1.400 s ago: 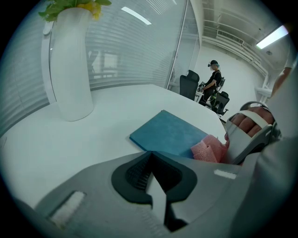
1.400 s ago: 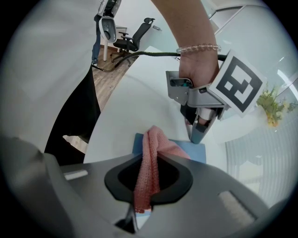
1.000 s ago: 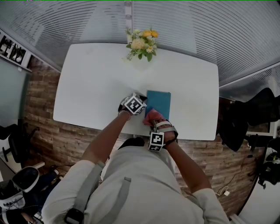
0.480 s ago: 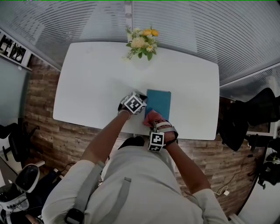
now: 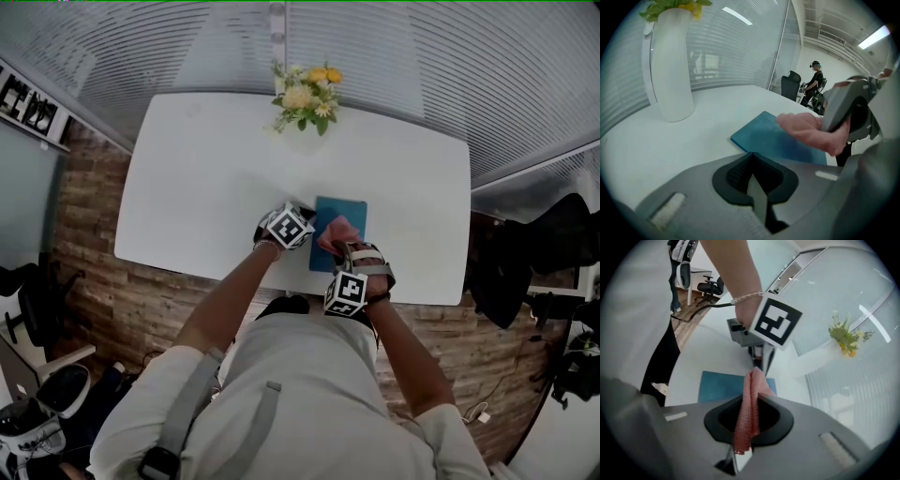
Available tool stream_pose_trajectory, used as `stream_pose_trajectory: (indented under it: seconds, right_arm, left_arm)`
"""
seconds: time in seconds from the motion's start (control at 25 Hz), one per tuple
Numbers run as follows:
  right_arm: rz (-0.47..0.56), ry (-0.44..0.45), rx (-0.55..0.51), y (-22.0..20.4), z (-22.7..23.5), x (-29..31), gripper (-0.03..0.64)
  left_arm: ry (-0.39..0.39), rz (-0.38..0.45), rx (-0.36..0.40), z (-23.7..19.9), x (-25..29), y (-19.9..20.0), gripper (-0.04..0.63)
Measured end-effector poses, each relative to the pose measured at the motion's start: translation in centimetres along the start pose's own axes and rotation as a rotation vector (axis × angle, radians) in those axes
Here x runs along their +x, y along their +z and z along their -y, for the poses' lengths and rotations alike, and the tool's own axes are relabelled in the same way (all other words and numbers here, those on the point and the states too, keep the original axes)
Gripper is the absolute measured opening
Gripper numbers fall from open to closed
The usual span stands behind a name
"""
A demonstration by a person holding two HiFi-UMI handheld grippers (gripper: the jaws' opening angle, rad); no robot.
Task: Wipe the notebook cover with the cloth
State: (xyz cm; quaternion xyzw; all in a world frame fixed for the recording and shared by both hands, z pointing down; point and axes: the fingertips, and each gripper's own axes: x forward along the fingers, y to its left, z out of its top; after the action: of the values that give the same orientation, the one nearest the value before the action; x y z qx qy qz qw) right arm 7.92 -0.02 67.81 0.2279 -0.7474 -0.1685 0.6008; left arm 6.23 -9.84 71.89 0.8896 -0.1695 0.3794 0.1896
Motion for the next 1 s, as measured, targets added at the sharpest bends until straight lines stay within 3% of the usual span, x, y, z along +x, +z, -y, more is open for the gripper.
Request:
stream_pose_trajectory:
  seconds: [0.28, 0.68, 1.0]
  right_arm:
    - [-0.082, -0.097, -0.033, -2.5, 5.3, 2.7, 0.023]
    - [-0.187, -0.094, -0.093, -4.8, 8.5, 7.6, 0.023]
    - [-0.212, -0.051, -0.118, -5.1, 8.3, 10.3, 0.023]
  left_arm:
    - [0.021, 0.006, 0.011, -0.5, 0.0, 0.2, 0.003]
    - [0.011, 0.002, 0.002, -0.4, 0.4, -0.1, 0.003]
    - [-0.002, 0.002, -0.003, -0.2, 0.3, 0.0, 0.003]
